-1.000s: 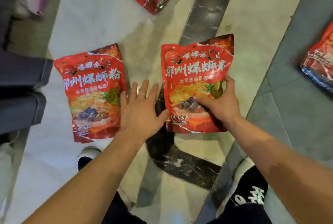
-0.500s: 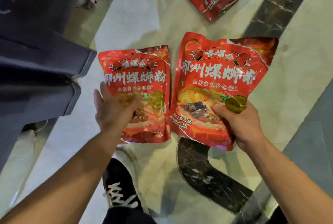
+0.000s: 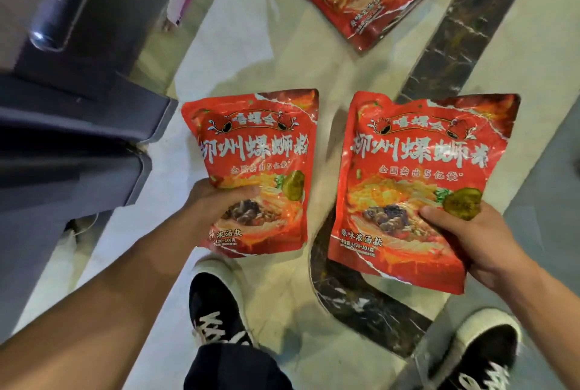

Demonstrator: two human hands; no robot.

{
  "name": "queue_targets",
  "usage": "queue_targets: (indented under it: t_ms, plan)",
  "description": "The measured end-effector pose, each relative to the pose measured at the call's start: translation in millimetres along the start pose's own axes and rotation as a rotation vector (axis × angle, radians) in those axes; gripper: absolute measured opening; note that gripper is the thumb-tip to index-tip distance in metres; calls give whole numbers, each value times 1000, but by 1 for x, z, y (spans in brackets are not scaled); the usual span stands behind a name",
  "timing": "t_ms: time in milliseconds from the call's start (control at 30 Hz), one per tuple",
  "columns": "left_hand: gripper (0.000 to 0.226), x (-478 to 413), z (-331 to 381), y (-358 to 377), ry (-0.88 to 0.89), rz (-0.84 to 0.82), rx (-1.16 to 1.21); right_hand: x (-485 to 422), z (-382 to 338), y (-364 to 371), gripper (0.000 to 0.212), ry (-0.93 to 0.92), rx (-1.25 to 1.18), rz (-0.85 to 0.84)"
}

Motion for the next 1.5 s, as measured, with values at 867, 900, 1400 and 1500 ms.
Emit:
queue_targets:
  t_ms: [867, 900, 1400, 1500]
  plan:
    - [82, 718, 278, 86, 607, -500, -101, 363, -530, -314, 90, -436, -277, 162]
    - [89, 755, 286, 88, 644, -522, -117, 390, -553, -326, 78, -473, -283, 169]
    - [64, 1160, 234, 159, 1062, -950, -523, 853, -612, -424, 36, -891, -449, 931]
    - [69, 1208, 184, 192, 1073, -1035, -669, 950, -564, -429, 61, -876, -440, 1128]
Point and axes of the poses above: each hand's wrist, its own x-axis away from the middle knuckle, its own y-axis out of the palm, z = x × y, the point moved 8 cm from there along -x, towards the middle knuckle, and after that the axes turned 15 degrees about -y, right-handed, at the moved point
